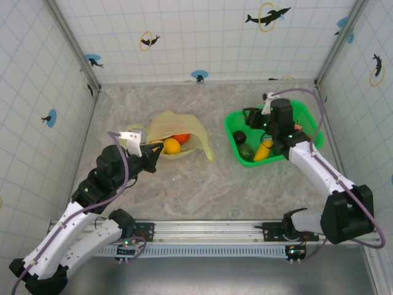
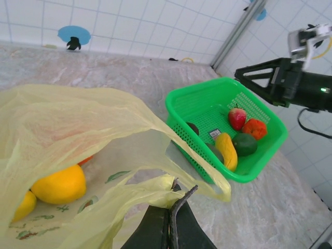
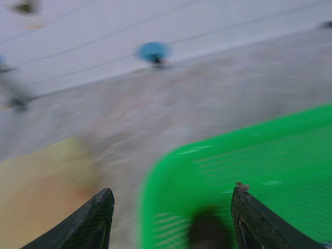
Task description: Place the fake fruits into the plastic bag and tie a complex knot
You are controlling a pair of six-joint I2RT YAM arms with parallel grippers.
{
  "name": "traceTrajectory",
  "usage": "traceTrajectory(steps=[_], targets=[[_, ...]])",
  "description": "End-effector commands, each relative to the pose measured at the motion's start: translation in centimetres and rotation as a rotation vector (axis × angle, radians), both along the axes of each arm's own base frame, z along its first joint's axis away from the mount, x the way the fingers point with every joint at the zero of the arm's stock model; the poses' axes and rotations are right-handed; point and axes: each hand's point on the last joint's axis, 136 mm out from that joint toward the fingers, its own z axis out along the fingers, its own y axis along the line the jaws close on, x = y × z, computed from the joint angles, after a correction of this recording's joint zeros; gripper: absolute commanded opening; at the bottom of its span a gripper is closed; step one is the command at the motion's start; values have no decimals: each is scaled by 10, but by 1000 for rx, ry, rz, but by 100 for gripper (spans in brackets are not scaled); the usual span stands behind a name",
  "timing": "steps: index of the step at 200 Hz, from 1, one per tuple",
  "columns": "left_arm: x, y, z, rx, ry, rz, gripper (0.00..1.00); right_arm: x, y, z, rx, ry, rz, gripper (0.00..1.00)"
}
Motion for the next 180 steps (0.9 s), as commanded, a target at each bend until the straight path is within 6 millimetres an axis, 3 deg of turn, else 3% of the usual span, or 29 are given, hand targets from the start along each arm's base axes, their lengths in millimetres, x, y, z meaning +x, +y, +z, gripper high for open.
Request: traceTrajectory(steps=[1,41,75,109,180], targets=[[-5,-8,17,-18,-64,-61,0,2,-79,-38,-251,162,-259,63],[-7,-9,12,-24,-81,-73,0,12,-150,-70,-442,317,-401,68],[-12,-6,12,-30,-87,-74,0,15,-185,-95,-614,480,-430,78],[-16,-5,9,-18,-81,-77,0,11,-199,-118,-624,594,-444,81],[-16,-3,6,-3,-81,-64,0,-6,-211,-141,-598,670,-485,82]])
